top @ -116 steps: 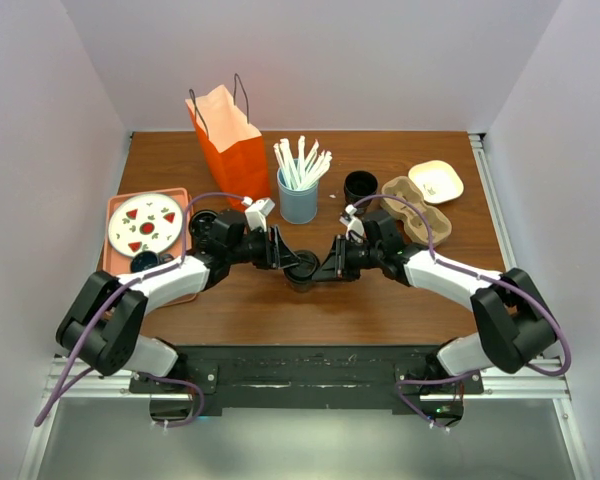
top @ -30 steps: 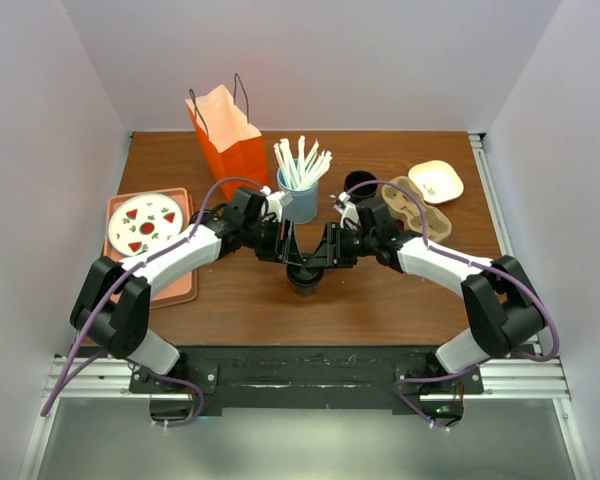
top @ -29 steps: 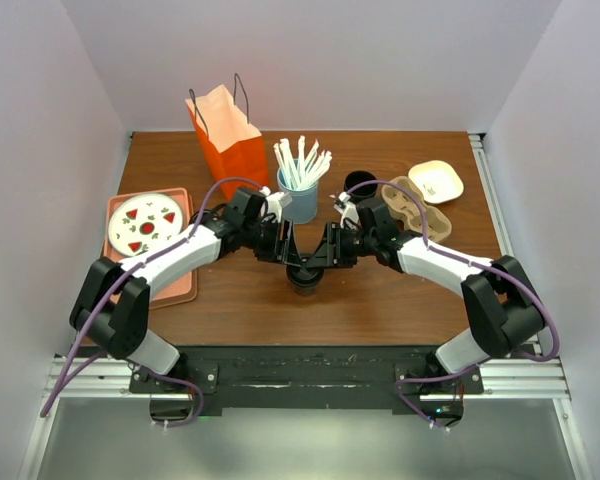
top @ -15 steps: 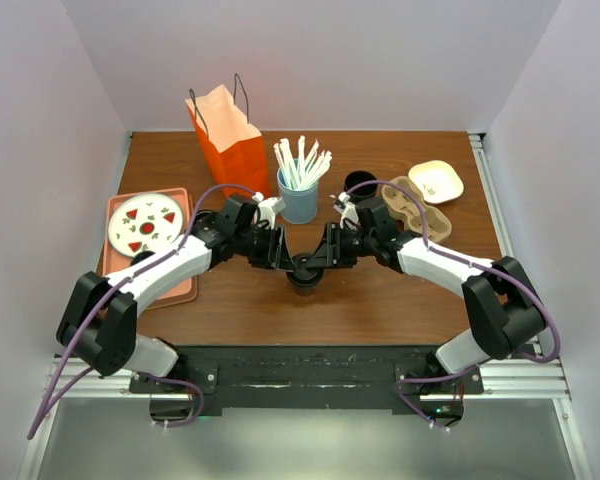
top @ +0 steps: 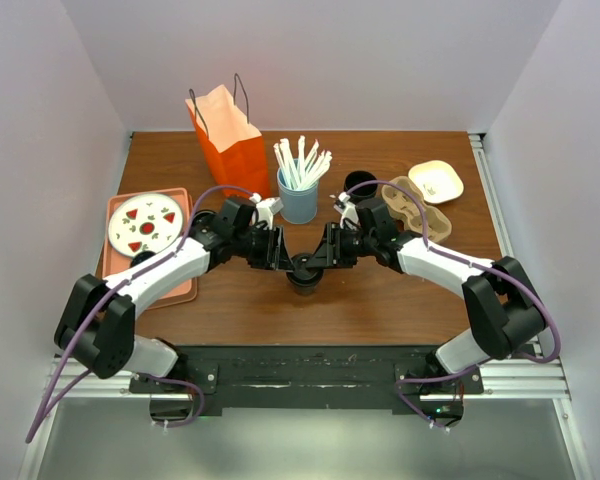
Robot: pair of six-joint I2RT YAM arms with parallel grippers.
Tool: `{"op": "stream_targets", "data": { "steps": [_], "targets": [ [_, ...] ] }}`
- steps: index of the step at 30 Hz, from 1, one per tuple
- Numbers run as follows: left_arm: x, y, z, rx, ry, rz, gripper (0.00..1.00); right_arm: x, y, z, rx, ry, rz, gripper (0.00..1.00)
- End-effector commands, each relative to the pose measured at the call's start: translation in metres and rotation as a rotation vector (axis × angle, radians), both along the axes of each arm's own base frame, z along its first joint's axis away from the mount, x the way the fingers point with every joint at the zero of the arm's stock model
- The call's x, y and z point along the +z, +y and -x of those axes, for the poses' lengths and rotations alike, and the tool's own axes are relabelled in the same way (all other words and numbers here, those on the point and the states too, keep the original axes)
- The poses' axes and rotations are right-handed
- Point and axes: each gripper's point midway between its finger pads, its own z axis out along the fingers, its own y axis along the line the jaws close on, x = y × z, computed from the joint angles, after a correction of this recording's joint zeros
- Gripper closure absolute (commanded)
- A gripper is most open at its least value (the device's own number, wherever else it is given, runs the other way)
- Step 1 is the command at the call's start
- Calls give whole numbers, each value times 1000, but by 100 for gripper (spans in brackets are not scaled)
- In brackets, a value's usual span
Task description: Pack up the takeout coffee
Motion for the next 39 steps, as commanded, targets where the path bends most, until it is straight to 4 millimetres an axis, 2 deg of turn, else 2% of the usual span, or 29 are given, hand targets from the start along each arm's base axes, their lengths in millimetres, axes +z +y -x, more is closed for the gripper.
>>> {"op": "stream_targets", "data": {
  "steps": [1,8,11,19,30,35,39],
  "targets": [
    [14,4,-1,17,-13,-19,55,-52,-33,17,-55,95,203,53],
    [6,10,1,45,4,-46,58,-52,-35,19,-54,96,207,53],
    [9,9,-2,60,-12,-31,59,-53,-35,20,-58,98,204,53],
    [3,7,1,56,12,-17,62,-52,-34,18,-67,97,199,53],
    [-25,7,10,75,81,-10,63,-53,-34,19,-66,99,197,53],
    [-45,19,14,108,103,-75,72,-59,-37,21,-72,109,208,53],
    [-64,29,21,127,138,-115,87,-67,-39,26,-70,122,215,54]
  ]
}}
